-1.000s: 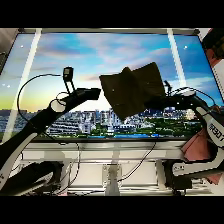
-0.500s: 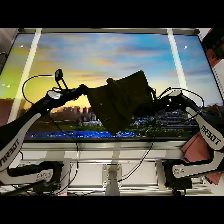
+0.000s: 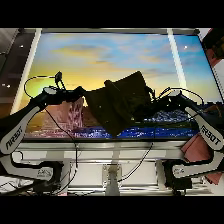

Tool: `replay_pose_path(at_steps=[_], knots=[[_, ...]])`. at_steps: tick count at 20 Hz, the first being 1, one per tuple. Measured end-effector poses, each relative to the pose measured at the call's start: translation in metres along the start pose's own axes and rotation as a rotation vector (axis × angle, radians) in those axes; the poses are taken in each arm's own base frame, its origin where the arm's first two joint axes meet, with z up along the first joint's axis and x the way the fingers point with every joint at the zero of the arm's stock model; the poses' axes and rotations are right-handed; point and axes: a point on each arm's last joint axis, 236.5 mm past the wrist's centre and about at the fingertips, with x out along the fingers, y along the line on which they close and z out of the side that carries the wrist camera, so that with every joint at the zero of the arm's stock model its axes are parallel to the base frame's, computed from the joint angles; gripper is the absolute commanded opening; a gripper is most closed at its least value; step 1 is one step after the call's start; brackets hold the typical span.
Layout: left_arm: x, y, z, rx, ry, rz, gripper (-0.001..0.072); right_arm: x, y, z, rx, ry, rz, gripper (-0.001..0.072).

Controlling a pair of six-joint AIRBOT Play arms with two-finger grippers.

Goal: Fold the clothes and pants, and hang the long-sleeved shirts on hangers.

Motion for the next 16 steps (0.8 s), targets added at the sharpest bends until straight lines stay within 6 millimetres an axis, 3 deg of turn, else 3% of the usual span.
replay_pose_path(at_steps=[7,8,10,11,16], knots=[[0.010,0.003,-0.019,-0.010,0.077,-0.016,0.0412,0.000,0.001,0.000,0.000,0.001,0.006,0.0037],[0.012,0.004,-0.022,-0.010,0.086,-0.016,0.0346,0.000,0.003,0.000,0.001,-0.001,0.011,0.0037],[0.018,0.003,-0.030,-0.008,0.106,-0.014,0.0115,0.000,0.004,0.001,0.003,-0.004,0.016,0.0037],[0.020,0.002,-0.034,-0.004,0.115,-0.014,0.0035,0.000,0.004,0.001,0.003,-0.004,0.018,0.0037],[0.028,-0.009,-0.029,0.076,0.090,-0.012,0.0034,0.000,0.009,-0.002,0.003,0.010,0.036,0.0038]])
